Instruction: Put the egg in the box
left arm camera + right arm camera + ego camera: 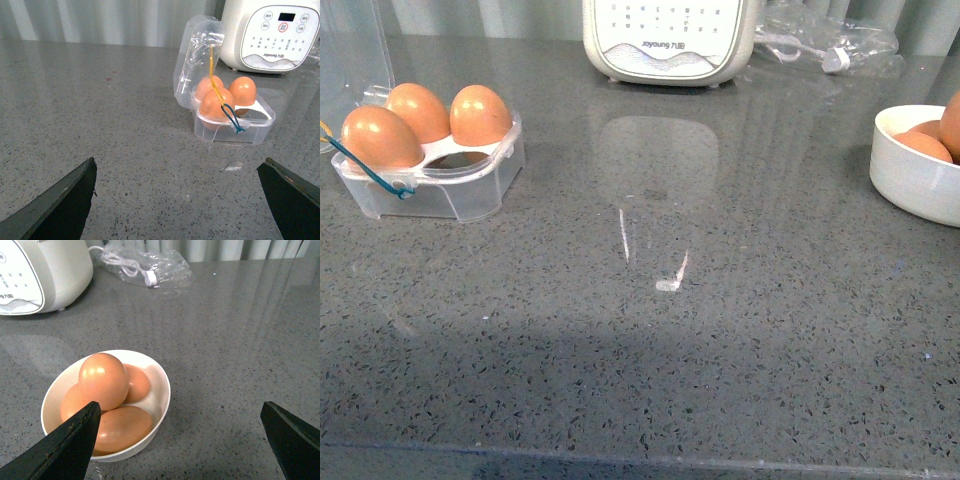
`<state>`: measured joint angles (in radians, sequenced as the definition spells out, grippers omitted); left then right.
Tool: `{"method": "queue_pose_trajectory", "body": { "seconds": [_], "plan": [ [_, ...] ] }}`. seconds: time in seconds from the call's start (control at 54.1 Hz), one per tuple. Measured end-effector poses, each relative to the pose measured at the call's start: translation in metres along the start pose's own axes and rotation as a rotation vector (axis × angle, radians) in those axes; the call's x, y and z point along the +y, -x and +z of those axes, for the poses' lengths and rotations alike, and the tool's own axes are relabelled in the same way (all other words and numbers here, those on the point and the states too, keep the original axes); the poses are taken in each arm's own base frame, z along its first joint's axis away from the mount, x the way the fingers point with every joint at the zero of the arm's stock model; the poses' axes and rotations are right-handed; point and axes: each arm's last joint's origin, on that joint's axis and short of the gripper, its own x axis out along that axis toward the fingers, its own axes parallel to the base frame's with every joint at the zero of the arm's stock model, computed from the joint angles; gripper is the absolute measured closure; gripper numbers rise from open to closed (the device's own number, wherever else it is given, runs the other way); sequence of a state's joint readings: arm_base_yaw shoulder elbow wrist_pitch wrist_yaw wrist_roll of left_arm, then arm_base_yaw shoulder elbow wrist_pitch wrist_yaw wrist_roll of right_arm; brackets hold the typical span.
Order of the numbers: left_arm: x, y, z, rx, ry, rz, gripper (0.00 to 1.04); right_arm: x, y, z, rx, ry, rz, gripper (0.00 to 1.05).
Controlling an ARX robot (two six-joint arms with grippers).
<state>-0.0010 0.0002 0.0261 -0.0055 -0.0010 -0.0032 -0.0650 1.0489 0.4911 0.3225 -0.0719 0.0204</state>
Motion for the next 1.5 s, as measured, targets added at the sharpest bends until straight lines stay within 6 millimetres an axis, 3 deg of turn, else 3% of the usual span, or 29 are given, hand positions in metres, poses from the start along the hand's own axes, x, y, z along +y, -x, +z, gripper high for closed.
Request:
{"method": "queue_pose_trajectory", "body": {
  "seconds": [0.666,1.221,1.332,1.498],
  "plan": [
    [0.0,0.0,0.0,0.0,0.0,0.0,0.07,0.021,-0.061,0.004,0.085,0.082,0.173,0.07],
    [0.0,0.0,0.0,0.0,0.0,0.0,0.07,0.031,-0.076,-0.004,0.127,0.095,0.218,0.07],
    [0.0,0.0,0.0,0.0,0.0,0.0,0.07,0.031,-0.076,-0.003,0.123,0.095,0.208,0.18],
    [0.0,0.0,0.0,0.0,0.0,0.0,0.07,0.031,-0.076,-0.002,0.119,0.094,0.214,0.52]
  ]
}}
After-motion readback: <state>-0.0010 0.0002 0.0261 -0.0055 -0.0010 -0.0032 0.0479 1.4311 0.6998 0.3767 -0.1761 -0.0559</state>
